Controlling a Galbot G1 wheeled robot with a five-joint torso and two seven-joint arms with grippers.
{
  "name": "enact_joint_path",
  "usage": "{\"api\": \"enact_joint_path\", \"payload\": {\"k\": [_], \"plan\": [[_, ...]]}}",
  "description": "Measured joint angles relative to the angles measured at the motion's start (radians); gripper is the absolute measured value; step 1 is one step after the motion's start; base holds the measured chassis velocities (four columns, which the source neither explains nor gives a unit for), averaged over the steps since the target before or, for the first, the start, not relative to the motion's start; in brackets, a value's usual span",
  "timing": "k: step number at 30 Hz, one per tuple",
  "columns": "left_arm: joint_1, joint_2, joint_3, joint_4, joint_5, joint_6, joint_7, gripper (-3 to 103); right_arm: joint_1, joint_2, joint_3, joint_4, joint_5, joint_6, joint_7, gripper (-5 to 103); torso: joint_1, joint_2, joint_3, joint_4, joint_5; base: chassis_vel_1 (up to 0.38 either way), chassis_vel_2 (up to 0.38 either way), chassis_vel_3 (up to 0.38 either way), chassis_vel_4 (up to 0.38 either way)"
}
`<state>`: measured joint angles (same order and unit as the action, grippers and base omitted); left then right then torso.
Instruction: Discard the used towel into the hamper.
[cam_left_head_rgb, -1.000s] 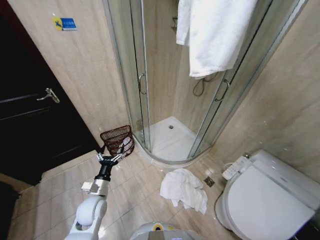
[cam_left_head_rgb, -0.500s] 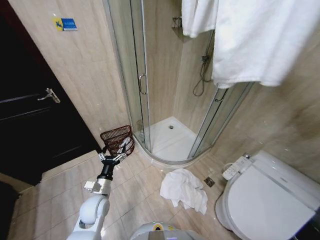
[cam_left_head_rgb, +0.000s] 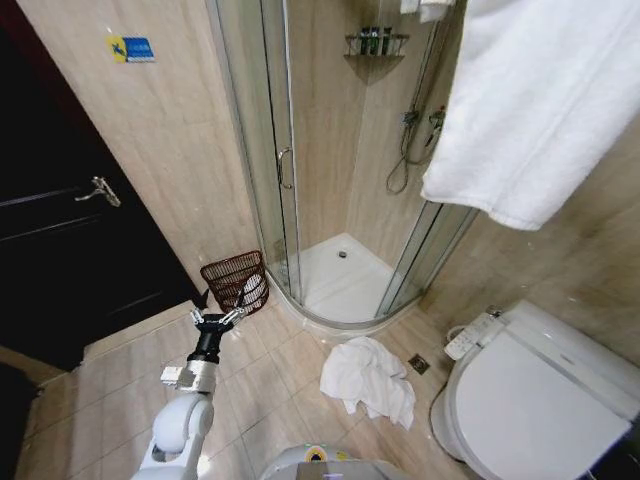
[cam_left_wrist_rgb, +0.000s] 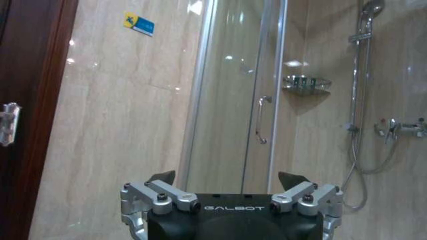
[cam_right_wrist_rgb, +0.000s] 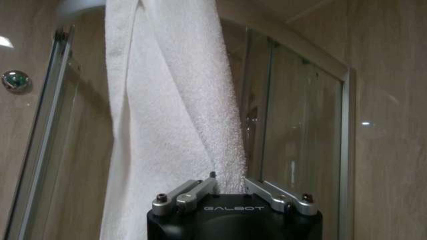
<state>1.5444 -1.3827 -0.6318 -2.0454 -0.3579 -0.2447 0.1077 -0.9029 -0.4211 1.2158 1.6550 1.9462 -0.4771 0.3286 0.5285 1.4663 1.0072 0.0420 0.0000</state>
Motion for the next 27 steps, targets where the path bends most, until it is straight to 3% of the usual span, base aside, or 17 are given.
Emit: {"api": "enact_joint_path", "payload": {"k": [10, 17, 23, 27], "plan": [[0.051, -0.019, -0.033, -0.03, 0.003, -0.016, -0.023, 100, -0.005, 0.148, 0.015, 0.062, -0.06, -0.017, 0.004, 3, 0.0, 0.0, 0.0, 0.0, 0.0006, 0.0, 0.0, 0.0, 0.0], [0.065, -0.021, -0.042, -0.045, 0.003, -0.017, -0.031, 100, -0.012, 0.257, 0.036, 0.159, -0.062, -0.049, 0.082, 3, 0.0, 0.0, 0.0, -0.0004, -0.0002, 0.0, 0.0, 0.0, 0.0], [0.071, -0.013, -0.053, -0.049, 0.001, -0.018, -0.033, 100, -0.102, 0.386, 0.089, 0.249, -0.147, -0.045, 0.155, 3, 0.0, 0.0, 0.0, 0.0001, -0.0009, 0.0, 0.0, 0.0, 0.0], [0.065, -0.013, -0.058, -0.055, 0.0, -0.01, -0.034, 100, -0.162, 0.487, 0.117, 0.268, -0.227, -0.01, 0.124, 3, 0.0, 0.0, 0.0, -0.0003, 0.0009, 0.0, 0.0, 0.0, 0.0]]}}
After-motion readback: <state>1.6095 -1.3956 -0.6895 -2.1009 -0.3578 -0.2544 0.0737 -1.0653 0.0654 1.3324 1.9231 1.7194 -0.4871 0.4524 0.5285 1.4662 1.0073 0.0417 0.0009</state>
